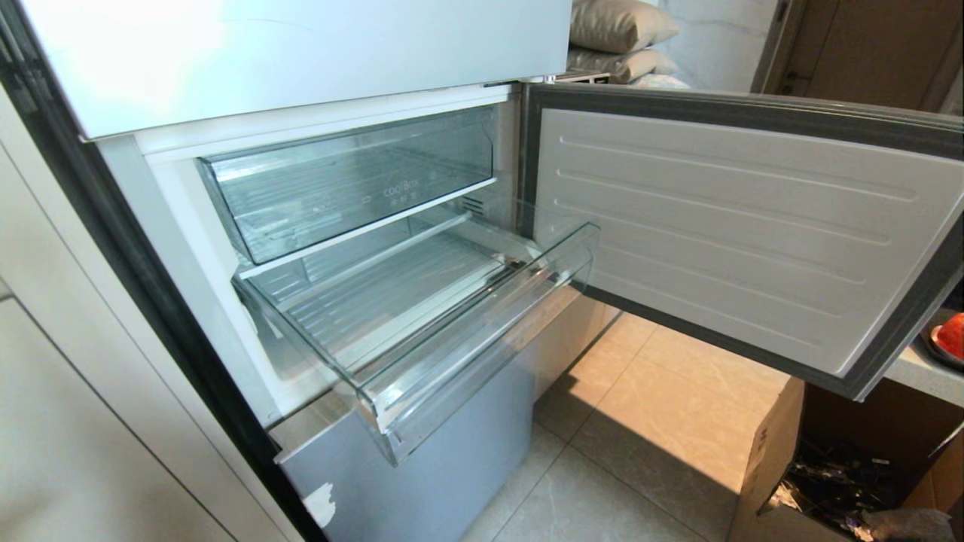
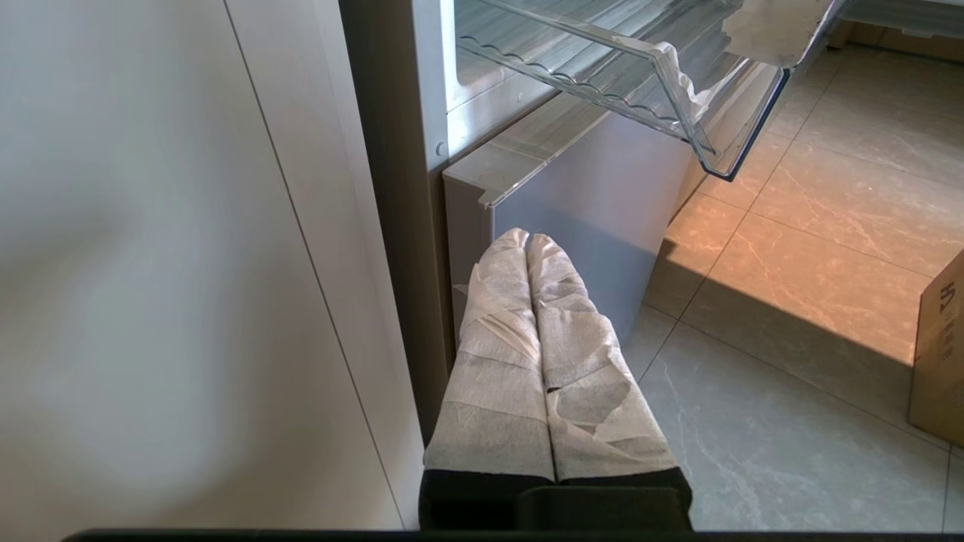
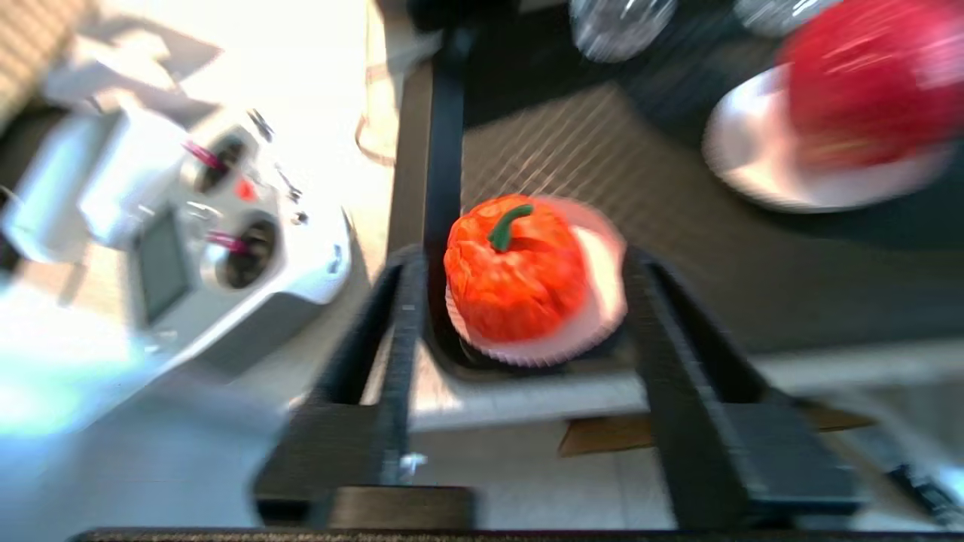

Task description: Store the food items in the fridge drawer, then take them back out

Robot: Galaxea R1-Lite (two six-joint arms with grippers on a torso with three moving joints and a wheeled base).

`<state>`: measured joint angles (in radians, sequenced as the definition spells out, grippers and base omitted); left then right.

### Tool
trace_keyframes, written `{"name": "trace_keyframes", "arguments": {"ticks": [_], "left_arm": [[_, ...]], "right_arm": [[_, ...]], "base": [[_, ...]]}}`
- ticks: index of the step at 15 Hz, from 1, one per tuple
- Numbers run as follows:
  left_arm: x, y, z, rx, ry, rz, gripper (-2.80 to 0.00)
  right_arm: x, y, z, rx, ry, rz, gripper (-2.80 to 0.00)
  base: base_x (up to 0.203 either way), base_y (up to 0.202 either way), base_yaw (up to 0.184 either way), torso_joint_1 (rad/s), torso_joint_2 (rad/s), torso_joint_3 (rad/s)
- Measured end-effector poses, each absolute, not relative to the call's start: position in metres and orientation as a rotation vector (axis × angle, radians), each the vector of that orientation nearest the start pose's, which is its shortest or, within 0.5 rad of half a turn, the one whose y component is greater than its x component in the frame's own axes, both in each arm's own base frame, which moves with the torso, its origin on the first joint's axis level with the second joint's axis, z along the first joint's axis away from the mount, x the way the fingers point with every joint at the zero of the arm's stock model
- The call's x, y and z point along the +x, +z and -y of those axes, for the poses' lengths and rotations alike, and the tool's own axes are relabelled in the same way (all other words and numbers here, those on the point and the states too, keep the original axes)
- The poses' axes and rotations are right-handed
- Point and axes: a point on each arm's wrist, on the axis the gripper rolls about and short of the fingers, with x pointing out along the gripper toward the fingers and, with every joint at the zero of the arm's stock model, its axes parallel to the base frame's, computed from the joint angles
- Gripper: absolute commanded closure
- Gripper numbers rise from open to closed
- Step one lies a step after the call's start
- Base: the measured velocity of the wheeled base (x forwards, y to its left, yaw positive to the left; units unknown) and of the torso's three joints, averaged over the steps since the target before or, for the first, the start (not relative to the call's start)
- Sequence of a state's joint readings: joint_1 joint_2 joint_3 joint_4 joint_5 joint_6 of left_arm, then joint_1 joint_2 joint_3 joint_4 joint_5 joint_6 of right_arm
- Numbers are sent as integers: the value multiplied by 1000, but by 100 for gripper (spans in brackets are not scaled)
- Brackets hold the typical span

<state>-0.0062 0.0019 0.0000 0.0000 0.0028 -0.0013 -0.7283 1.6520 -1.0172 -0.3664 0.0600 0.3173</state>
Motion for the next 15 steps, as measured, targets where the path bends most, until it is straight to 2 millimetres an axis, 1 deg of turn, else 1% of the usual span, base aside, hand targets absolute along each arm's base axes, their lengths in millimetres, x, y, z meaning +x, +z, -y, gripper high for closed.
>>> {"name": "trace_keyframes", "arguments": {"ticks": [2,4,5,6,7,9,11,12,13,14,15], "left_arm": [[-23,76,0,-1,-3,-2,0],[-23,76,0,-1,-3,-2,0],[-23,76,0,-1,-3,-2,0],[-23,76,0,-1,-3,-2,0],[-23,76,0,-1,-3,-2,0],[-23,76,0,-1,-4,-2,0],[-23,76,0,-1,-3,-2,0],[-23,76,0,-1,-3,-2,0],[-23,76,0,-1,-3,-2,0],[-23,76,0,-1,-3,-2,0],[-23,76,0,-2,-4,-2,0]], "right_arm": [[191,254,173,369,-729,-59,0],[152,273,134,310,-714,32,0],[139,276,111,277,-670,57,0],[130,276,88,249,-599,60,0],[125,273,67,229,-508,41,0],[116,259,22,202,-254,-49,0],[109,242,-12,188,-18,-169,0],[110,234,-25,185,72,-225,0],[116,229,-37,183,133,-264,0],[129,221,-49,177,170,-311,0],[147,212,-61,167,181,-358,0]], "base": [[0,0,0,0,0,0],[0,0,0,0,0,0],[0,0,0,0,0,0],[0,0,0,0,0,0],[0,0,0,0,0,0],[0,0,0,0,0,0],[0,0,0,0,0,0],[0,0,0,0,0,0],[0,0,0,0,0,0],[0,0,0,0,0,0],[0,0,0,0,0,0]]}}
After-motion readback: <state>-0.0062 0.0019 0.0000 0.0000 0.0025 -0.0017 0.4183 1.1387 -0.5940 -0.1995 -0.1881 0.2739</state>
